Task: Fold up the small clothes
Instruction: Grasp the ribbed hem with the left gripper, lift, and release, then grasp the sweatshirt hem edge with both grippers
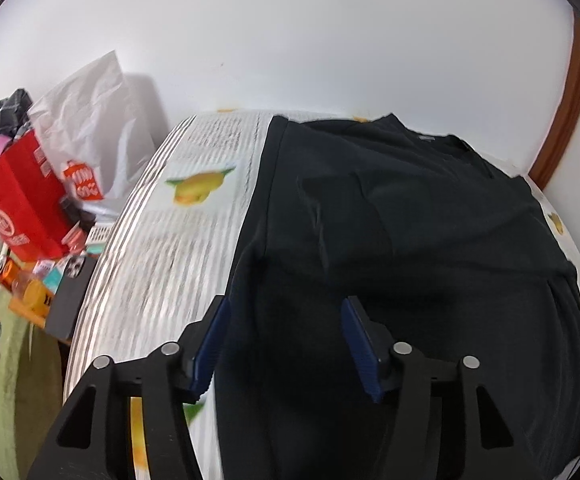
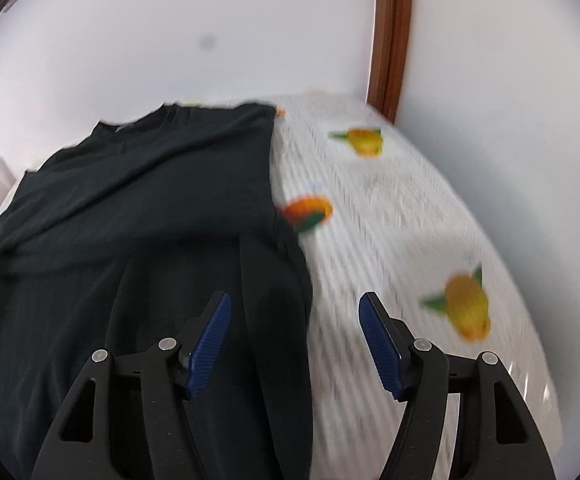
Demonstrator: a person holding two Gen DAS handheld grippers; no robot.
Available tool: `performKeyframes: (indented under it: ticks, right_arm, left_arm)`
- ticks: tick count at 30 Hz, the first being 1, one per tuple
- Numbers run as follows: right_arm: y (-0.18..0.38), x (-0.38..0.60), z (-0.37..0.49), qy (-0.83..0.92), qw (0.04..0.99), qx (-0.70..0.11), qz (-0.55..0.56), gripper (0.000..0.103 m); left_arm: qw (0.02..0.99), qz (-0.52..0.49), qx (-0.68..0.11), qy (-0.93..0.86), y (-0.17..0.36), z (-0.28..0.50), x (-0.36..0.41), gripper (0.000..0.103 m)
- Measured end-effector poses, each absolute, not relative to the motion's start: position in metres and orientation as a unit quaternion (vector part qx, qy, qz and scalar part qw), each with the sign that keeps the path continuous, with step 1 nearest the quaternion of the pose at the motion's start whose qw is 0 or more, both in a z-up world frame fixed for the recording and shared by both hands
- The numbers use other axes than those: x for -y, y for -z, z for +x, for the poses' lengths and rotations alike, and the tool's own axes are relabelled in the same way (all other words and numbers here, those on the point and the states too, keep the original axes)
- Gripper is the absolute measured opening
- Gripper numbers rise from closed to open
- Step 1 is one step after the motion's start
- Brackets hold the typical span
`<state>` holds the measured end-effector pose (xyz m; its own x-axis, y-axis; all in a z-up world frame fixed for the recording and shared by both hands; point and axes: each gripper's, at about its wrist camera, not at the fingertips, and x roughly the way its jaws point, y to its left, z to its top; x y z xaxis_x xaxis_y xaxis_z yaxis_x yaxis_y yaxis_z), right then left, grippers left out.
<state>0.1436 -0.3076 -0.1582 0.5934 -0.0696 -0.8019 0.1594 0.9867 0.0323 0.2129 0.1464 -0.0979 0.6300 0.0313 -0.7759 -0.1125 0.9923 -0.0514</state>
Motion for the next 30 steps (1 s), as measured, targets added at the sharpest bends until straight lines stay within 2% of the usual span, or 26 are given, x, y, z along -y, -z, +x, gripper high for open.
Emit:
performKeyframes:
  ticks: [8,19,24,26,27,28,29,30]
  right_arm:
    - [0.188,0.3,0.079,0.029,0.882,-0.463,0.081,0.066]
    - [0.194,0.271,0.05,0.041,0.894,-0.445,0.034,0.064]
    - [0.193,0.262,0.046,0.034,0.899,-0.435,0.042,0.044]
    - [0.192,0.258,0.044,0.036,0.901,-0.43,0.041,0.018]
    - [0.19,0.256,0.043,0.034,0.903,-0.427,0.036,0.011]
    - [0.189,0.254,0.042,0.034,0.905,-0.423,0.029,0.01]
    - [0.187,0.254,0.04,0.034,0.908,-0.417,0.027,0.009]
    - [0.184,0.255,0.037,0.031,0.911,-0.41,0.031,0.009]
  left_arm:
    - [0.89,-0.047,-0.452,-0.03,0.126,0.142,-0.148,0.065]
    - [0.885,-0.031,-0.464,-0.018,0.147,0.08,-0.137,0.069]
    - [0.89,-0.017,-0.455,-0.032,0.148,0.072,-0.128,0.069]
    - [0.891,-0.009,-0.452,-0.035,0.148,0.07,-0.124,0.069]
    - [0.893,-0.008,-0.449,-0.035,0.149,0.069,-0.124,0.062]
    - [0.895,-0.016,-0.445,-0.036,0.148,0.068,-0.126,0.054]
    - [0.896,-0.024,-0.442,-0.037,0.147,0.067,-0.128,0.026]
    - [0.895,-0.031,-0.443,-0.034,0.145,0.067,-0.129,0.007]
